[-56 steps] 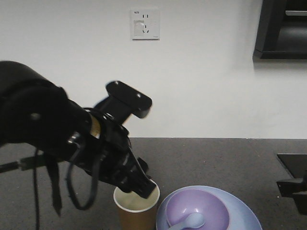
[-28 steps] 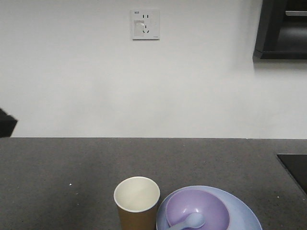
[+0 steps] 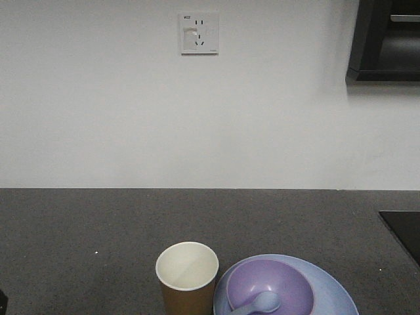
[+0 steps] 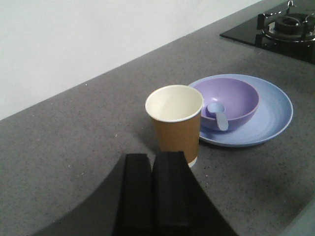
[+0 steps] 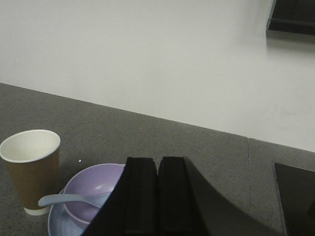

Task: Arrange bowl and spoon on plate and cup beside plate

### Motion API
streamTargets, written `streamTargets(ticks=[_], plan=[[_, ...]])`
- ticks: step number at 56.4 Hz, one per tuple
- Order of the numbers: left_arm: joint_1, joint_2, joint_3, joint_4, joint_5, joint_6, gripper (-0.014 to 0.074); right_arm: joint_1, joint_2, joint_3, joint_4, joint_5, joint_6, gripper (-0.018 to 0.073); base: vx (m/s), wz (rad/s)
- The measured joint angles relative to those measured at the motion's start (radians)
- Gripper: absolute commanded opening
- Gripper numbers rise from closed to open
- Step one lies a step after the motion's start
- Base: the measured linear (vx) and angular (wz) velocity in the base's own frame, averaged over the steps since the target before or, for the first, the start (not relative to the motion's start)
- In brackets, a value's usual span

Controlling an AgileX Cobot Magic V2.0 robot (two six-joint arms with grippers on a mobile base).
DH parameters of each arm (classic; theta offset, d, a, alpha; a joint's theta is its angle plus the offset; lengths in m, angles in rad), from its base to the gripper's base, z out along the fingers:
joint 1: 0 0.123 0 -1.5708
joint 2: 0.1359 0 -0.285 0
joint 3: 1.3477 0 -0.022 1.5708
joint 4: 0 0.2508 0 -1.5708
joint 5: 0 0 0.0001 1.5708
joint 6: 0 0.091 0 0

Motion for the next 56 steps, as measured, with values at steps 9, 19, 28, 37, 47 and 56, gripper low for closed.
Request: streamTargets(ticks=[9,19,28,37,47,56], plan=[[0.000,0.000,0.028,-0.002,-0.001,-0.002,-0.0006,0.000,-0.003,0.008,0.000,0.025,0.000,-0.0012,0.00,0.00],[0.000,0.000,0.029,-0.002,-0.001,-0.003,-0.0006,0.000,-0.003,0.008,0.000,0.034,-0.001,-0.0012,0.00,0.00],[0.003,0.000,0.032,0.003,-0.016,-0.003,-0.0004,0.000,-0.003,0.008,0.000,0.035,-0.001,-0.0012,0.00,0.00],[0.123,-0.007,0.089,0.014,-0.233,-0.003,-0.0003,0.000,-0.003,0.008,0.000,0.035,-0.001,-0.0012,0.00,0.00],[0.380,-0.092,0.261,-0.057,-0.482,-0.003,-0.0003,0.000,-0.003,0.008,0.000,0.035,-0.001,-0.0012,0.00,0.00],[0.546,-0.277,0.468,-0.186,-0.541,0.076,-0.0003,0.000,-0.003,0.008,0.000,0.035,-0.001,-0.0012,0.00,0.00]])
